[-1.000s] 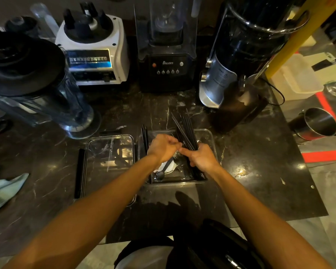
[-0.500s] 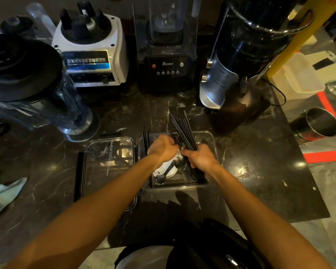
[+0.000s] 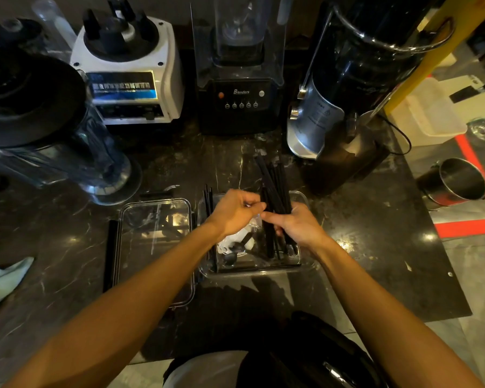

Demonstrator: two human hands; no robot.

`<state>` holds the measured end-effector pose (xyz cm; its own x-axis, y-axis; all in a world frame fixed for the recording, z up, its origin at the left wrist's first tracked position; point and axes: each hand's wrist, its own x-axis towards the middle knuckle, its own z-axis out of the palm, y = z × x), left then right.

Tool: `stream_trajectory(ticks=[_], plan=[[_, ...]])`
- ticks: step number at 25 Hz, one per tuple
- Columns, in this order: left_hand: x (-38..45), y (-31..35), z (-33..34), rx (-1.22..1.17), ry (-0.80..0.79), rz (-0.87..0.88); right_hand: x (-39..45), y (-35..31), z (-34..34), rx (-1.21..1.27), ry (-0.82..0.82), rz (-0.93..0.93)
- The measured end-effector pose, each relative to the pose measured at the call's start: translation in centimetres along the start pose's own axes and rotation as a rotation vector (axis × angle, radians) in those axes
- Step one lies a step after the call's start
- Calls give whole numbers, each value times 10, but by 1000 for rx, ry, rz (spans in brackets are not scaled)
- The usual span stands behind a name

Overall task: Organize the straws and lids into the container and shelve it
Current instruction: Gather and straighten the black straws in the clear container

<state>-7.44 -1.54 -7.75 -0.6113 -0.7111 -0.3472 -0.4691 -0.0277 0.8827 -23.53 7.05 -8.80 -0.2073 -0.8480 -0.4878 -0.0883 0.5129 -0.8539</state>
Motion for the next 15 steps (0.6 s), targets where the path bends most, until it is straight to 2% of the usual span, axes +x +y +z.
stream_trajectory(ticks=[5,9,12,15], plan=[[1,9,-3,-32,-34,116,-2,-7,0,46,63,-139],[-6,18,-1,-115,-14,165,-7,-11,-1,55,47,-220],[-9,22,1,-172,-57,173,-9,-13,-3,18,28,-297],[-11,28,3,-265,-115,242,-12,-17,-10,128,58,-347]])
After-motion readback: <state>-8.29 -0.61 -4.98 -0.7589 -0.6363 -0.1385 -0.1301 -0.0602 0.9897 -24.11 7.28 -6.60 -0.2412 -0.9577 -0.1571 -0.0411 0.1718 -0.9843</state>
